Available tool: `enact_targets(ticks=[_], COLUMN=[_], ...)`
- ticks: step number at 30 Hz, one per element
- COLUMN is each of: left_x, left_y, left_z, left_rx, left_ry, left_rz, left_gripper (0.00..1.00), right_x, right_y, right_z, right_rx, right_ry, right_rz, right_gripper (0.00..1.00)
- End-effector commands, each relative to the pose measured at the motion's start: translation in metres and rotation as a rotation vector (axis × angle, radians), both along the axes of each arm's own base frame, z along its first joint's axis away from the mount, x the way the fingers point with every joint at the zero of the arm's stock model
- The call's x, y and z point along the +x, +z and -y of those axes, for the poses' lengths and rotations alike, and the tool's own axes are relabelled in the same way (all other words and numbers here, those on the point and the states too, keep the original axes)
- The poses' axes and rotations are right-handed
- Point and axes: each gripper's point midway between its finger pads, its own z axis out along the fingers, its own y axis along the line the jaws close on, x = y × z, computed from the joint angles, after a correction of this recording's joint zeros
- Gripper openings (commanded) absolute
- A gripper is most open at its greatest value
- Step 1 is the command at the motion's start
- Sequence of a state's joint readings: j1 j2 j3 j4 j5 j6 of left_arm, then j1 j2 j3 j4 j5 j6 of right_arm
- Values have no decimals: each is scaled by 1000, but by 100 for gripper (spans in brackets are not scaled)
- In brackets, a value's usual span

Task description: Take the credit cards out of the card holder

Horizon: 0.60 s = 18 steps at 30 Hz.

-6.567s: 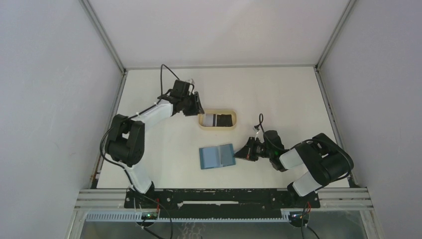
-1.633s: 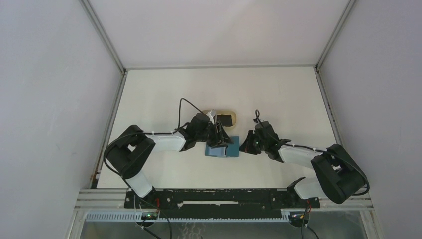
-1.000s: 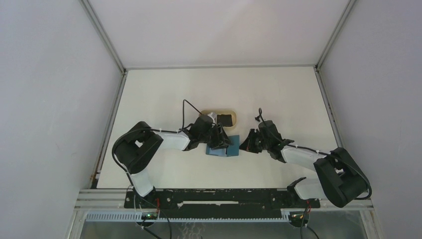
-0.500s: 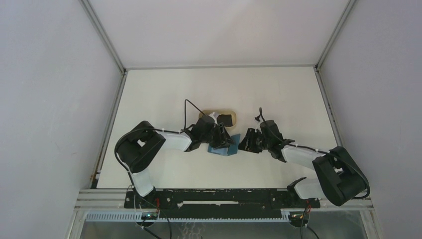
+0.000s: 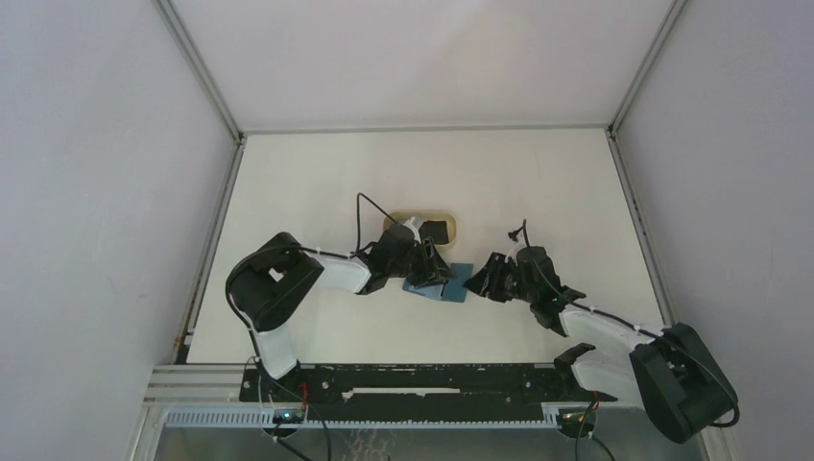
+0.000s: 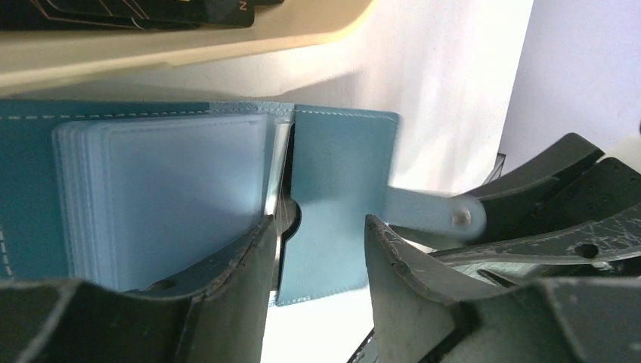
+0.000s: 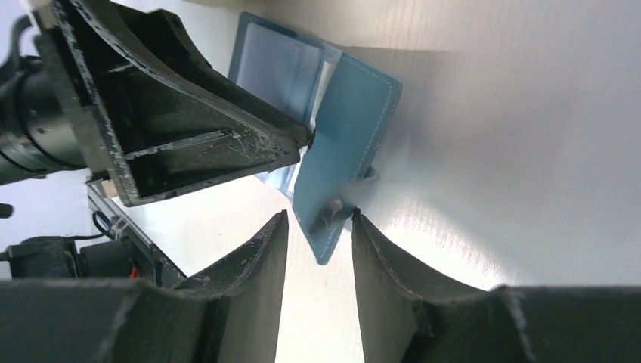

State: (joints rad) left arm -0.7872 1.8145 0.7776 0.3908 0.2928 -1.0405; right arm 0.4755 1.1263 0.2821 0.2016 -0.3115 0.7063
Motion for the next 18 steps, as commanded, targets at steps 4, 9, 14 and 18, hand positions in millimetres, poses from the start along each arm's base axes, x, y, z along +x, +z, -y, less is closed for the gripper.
enact_targets(ticks=[4, 9, 14, 18], left_x=[-13, -13, -15, -15], left_y=[-26, -26, -28, -28], left_z=[-10, -10, -13, -14], left_rx=[55, 55, 60, 58], left_ry=[4, 2, 6, 10], left_rz=[-47, -46, -51, -51], left_gripper=[52, 52, 52, 52], right_x=[13, 12, 11, 11], right_y=[18, 9, -3, -12], right_z=[3, -1, 4, 14], right_rx=[60, 60, 19, -32], right_ry=[-93, -80, -98, -137], right_rz=[81, 48, 18, -5], right_gripper=[44, 44, 46, 48])
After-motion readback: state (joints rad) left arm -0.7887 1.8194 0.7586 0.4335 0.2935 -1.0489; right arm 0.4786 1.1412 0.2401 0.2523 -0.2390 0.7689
